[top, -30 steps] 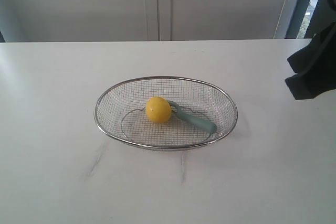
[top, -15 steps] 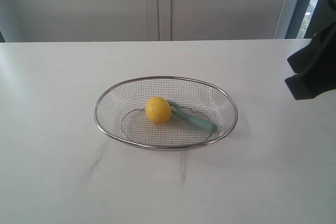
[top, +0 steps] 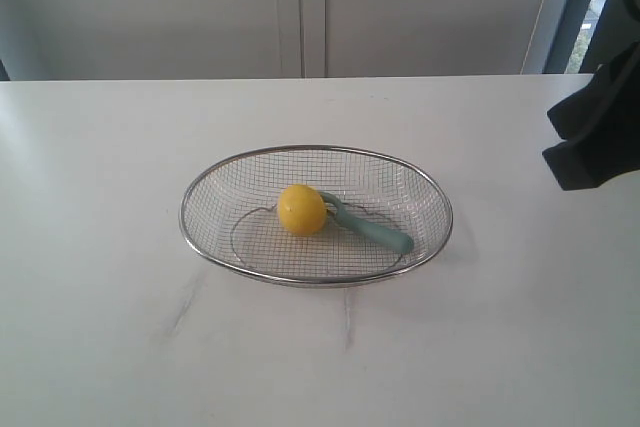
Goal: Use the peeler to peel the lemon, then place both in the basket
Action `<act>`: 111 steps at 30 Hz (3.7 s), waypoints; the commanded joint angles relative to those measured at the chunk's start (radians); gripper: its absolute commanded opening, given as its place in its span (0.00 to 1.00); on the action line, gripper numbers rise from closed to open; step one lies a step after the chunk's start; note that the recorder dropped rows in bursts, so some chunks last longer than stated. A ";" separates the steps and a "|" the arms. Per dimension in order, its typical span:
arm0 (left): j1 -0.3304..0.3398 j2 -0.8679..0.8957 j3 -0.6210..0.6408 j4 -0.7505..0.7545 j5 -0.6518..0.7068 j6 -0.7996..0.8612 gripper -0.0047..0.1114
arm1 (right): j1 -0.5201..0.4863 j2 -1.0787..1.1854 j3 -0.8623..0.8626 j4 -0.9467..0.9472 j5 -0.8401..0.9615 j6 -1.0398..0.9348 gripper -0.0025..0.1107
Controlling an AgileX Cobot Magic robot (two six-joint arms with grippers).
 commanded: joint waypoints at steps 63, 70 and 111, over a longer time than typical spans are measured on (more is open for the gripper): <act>0.559 -0.309 0.803 -0.298 -0.807 0.041 0.04 | -0.003 -0.004 0.004 -0.005 -0.021 0.005 0.02; 0.559 -0.309 0.803 -0.287 -0.805 0.041 0.04 | -0.003 -0.004 0.004 -0.005 -0.021 0.005 0.02; 0.531 -0.309 0.803 -0.287 -0.807 0.041 0.04 | 0.007 -0.104 0.060 0.103 -0.254 0.139 0.02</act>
